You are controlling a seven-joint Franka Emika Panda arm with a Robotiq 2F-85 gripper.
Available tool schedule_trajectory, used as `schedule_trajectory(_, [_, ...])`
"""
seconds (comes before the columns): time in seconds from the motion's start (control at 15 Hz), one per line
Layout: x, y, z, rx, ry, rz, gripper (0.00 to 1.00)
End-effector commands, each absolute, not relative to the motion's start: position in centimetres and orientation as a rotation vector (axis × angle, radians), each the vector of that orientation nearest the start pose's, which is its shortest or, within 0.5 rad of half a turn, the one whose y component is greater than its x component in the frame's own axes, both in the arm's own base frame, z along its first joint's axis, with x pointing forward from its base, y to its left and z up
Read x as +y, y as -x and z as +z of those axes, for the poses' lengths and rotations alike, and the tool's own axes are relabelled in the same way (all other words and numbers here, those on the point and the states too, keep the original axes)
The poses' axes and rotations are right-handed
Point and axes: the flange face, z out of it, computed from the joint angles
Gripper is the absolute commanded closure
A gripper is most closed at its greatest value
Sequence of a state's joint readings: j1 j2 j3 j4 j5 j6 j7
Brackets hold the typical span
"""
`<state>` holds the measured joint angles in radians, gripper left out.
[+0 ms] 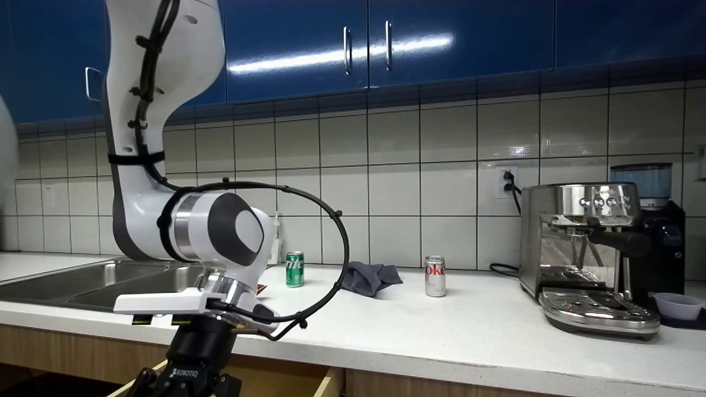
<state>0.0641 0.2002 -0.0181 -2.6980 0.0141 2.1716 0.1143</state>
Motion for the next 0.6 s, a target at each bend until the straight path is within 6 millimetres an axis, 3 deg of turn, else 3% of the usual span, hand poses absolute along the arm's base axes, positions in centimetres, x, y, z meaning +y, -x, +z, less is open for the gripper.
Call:
schedule_trajectory(0.0, [1.9,-31.0,12.7,0.088,2.984,1.124,0.0])
schedule_trajectory(0.53, [2.4,-32.4,10.2,0.026,3.055,0.926,0.0])
